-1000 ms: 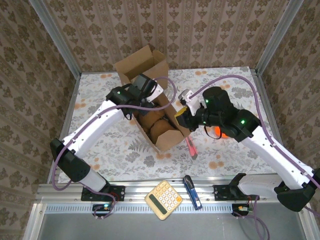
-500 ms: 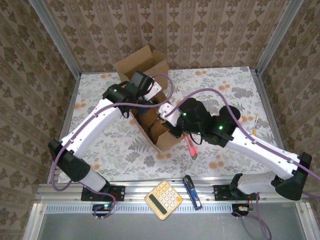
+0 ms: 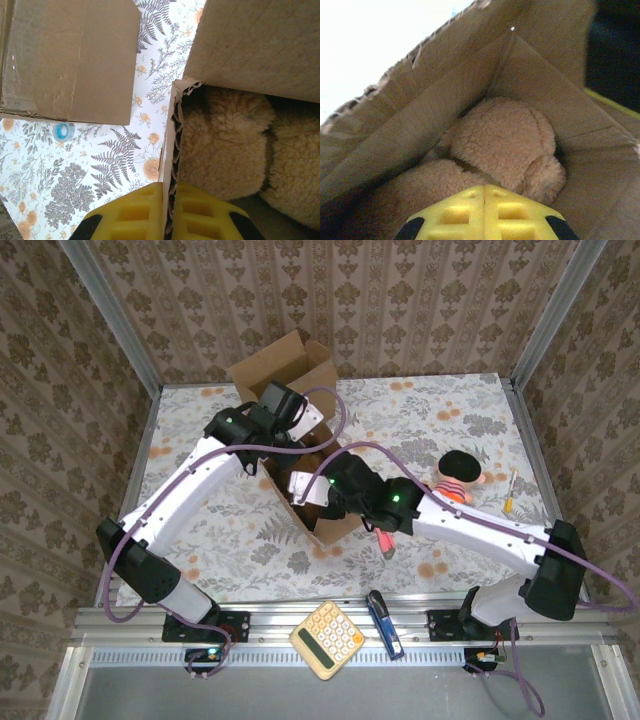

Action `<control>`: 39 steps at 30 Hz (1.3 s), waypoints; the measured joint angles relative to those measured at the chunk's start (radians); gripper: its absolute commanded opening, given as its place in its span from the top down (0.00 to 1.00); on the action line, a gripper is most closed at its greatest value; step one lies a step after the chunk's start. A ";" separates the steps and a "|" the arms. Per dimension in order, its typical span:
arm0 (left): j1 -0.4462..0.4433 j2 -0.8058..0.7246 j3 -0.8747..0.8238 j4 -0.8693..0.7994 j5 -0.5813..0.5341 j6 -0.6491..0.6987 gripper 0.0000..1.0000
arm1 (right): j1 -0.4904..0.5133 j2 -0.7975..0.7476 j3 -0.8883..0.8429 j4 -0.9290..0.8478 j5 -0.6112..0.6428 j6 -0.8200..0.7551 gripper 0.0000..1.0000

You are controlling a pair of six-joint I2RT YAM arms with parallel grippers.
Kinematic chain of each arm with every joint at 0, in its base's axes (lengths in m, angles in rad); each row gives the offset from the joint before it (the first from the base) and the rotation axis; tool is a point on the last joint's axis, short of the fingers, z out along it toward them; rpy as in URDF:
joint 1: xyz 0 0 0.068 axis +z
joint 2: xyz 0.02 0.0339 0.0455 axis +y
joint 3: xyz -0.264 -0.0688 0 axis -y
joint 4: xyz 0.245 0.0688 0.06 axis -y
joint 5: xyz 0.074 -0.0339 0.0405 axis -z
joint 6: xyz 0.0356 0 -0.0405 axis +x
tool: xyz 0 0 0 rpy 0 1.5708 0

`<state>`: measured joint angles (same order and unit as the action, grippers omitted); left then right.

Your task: Unpack the express box

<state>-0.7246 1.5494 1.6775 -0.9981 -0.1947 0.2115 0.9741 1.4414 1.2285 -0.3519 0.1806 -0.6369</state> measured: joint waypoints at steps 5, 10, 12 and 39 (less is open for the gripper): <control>0.000 0.000 0.000 -0.002 0.009 -0.002 1.00 | 0.000 0.066 0.000 0.012 0.030 -0.053 1.00; 0.000 0.000 0.000 -0.002 0.016 -0.002 1.00 | -0.006 0.101 0.000 0.025 0.030 -0.047 1.00; 0.000 0.000 0.000 -0.002 0.018 -0.002 1.00 | -0.014 0.105 0.000 0.043 0.028 -0.033 1.00; 0.014 0.000 0.000 -0.001 0.034 -0.018 1.00 | -0.054 0.250 0.065 0.032 0.082 0.562 0.41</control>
<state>-0.7105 1.5494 1.6775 -0.9989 -0.1608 0.1936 0.9203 1.6917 1.2938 -0.3202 0.2626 -0.0746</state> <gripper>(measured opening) 0.063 0.519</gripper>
